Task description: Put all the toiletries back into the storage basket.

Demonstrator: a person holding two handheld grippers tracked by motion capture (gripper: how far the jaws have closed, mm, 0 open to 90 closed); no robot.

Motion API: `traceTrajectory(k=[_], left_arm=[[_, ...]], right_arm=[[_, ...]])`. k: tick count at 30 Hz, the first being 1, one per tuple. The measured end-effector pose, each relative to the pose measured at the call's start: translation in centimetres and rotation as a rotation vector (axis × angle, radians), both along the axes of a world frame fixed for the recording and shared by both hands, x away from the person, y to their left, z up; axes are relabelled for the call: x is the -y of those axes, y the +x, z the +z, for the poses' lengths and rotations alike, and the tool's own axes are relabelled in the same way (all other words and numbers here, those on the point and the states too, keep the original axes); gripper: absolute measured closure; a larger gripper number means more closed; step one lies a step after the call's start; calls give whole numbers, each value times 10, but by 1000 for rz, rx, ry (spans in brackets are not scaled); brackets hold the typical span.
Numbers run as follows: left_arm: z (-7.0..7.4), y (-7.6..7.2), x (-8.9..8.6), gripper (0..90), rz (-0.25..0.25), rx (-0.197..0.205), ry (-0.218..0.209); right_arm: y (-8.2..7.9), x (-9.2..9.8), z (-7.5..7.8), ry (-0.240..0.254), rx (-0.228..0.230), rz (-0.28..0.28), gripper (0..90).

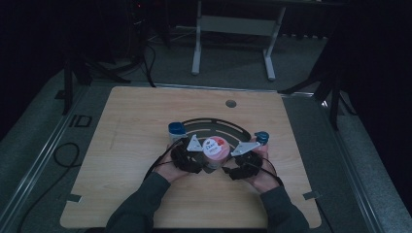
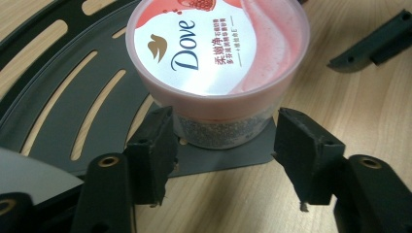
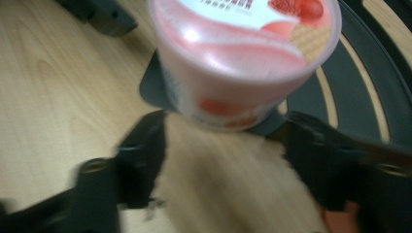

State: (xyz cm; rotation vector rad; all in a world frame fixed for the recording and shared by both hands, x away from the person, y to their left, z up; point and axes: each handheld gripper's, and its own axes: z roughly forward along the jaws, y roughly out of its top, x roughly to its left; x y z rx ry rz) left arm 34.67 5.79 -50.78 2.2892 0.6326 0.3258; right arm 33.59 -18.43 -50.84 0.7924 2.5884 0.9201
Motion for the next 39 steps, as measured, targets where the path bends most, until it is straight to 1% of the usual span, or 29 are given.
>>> traceTrajectory(k=[1, 2, 3, 4, 5, 6, 7, 9, 11, 12, 13, 14, 15, 16, 17, 20, 21, 22, 26, 30, 33, 36, 38, 39], left_arm=[[1, -1, 0, 432, -4, 2, 3], [1, -2, -1, 451, -9, 3, 0], [1, -3, -1, 474, -10, 2, -4], [1, -4, 0, 496, -13, 4, -2], [2, -5, 0, 514, -21, 5, -8], [2, -6, 0, 538, -21, 9, -3], [2, -6, 0, 551, -23, 13, 3], [2, -7, 0, 591, -30, 11, -5], [2, -8, -1, 621, -31, 10, -6], [2, -8, -1, 641, -31, 10, -6], [1, -9, -1, 641, -36, 9, -2], [1, -9, -1, 680, -40, 4, -4], [1, -10, -1, 695, -43, 5, -4], [1, -10, -1, 711, -47, 8, 4], [1, -11, -1, 724, -48, 6, 3], [1, -13, 1, 777, -53, 10, 2], [2, -13, 2, 794, -56, 11, -1], [2, -14, 3, 814, -56, 9, -5], [1, -14, 6, 889, -67, 10, 7], [-1, -14, 10, 894, -74, 11, 21], [-2, -13, 12, 896, -58, 15, 12], [-2, -13, 14, 896, -57, 16, 10], [-1, -12, 15, 895, -62, 18, 18], [-2, -12, 15, 895, -60, 17, 13]], right_arm=[[-3, 1, -1, 15, -6, 3, 470], [-7, 2, -3, 45, -25, 10, 542], [-11, 1, -5, 61, -35, 12, 593], [-15, 0, -8, 80, -50, 14, 665], [-18, -2, -12, 91, -61, 28, 719], [-22, -7, -18, 98, -65, 37, 803], [-24, -11, -21, 93, -62, 45, 835], [-26, -20, -30, 70, -50, 46, 897], [-27, -28, -35, 73, -37, 52, 899], [-27, -28, -35, 73, -37, 52, 899], [-28, -33, -37, 83, -26, 51, 900], [-29, -41, -38, 90, 7, 47, 900], [-28, -44, -39, 95, 12, 46, 900], [-27, -46, -39, 90, 19, 41, 900], [-26, -49, -39, 81, 28, 36, 900], [-22, -52, -41, 83, 37, 22, 900], [-21, -53, -41, 85, 30, 16, 900], [-20, -54, -42, 83, 33, 11, 900], [-19, -56, -44, 89, 43, -1, 900], [-20, -57, -45, 87, 55, -9, 900], [-22, -58, -47, 81, 73, -13, 900], [-21, -57, -47, 99, 63, -20, 900], [-22, -56, -47, 100, 64, -21, 900], [-22, -57, -47, 99, 65, -21, 900]])
